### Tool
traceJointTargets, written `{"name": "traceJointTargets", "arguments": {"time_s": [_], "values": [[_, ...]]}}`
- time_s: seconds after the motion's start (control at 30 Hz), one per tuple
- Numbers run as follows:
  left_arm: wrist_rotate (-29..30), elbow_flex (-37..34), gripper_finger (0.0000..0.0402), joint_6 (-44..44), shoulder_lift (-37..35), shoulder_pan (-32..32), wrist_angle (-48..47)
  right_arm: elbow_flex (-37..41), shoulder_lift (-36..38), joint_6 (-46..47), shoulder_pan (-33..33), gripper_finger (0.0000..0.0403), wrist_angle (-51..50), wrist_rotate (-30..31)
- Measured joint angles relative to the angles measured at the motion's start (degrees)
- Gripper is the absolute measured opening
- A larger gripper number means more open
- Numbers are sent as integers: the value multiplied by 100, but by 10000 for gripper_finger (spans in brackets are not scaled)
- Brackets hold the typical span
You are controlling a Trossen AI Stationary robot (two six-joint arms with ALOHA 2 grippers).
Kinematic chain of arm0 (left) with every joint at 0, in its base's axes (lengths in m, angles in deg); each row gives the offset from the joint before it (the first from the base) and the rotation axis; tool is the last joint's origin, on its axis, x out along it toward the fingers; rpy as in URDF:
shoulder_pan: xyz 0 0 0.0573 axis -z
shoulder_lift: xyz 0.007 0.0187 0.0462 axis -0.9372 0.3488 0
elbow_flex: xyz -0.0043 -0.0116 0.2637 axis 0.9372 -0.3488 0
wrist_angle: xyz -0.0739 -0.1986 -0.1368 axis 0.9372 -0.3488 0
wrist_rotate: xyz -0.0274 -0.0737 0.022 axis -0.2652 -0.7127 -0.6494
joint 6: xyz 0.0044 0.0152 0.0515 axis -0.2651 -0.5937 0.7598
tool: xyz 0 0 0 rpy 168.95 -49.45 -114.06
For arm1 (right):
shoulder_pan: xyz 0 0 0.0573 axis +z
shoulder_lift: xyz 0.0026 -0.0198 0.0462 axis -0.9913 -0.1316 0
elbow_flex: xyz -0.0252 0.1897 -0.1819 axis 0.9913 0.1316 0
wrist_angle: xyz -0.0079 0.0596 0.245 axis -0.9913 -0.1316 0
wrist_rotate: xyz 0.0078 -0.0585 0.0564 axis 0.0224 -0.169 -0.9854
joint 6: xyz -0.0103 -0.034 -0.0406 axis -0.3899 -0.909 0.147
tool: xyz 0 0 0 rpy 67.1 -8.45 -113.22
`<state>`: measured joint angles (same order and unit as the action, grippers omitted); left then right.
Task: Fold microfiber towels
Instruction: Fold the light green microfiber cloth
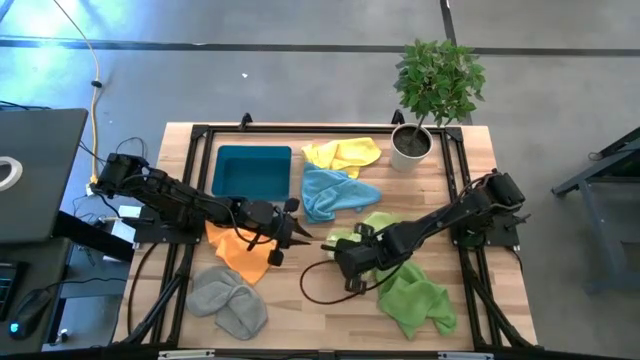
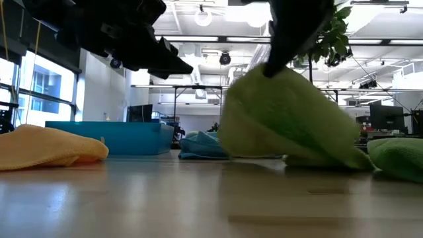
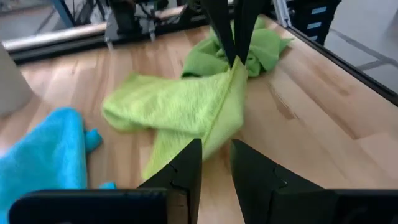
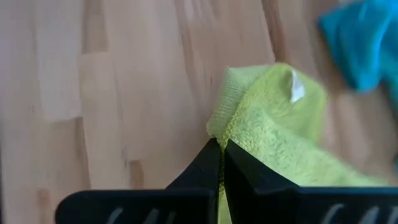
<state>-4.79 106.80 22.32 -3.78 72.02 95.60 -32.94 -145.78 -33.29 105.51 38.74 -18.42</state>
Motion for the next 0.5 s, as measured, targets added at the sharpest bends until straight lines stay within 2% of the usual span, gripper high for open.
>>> {"name": "traceJointTargets", "arguments": {"time_s": [0.2, 0.43, 0.5], "values": [[-2, 0, 79, 266, 0, -2, 369, -251, 0, -1734, -35, 0, 18, 473], [-648, 0, 127, 374, -2, -2, 694, -309, 2, -3227, -221, 0, 186, 920], [-622, 0, 141, 375, -1, 0, 821, -309, 2, -3475, -319, 0, 345, 915]]}}
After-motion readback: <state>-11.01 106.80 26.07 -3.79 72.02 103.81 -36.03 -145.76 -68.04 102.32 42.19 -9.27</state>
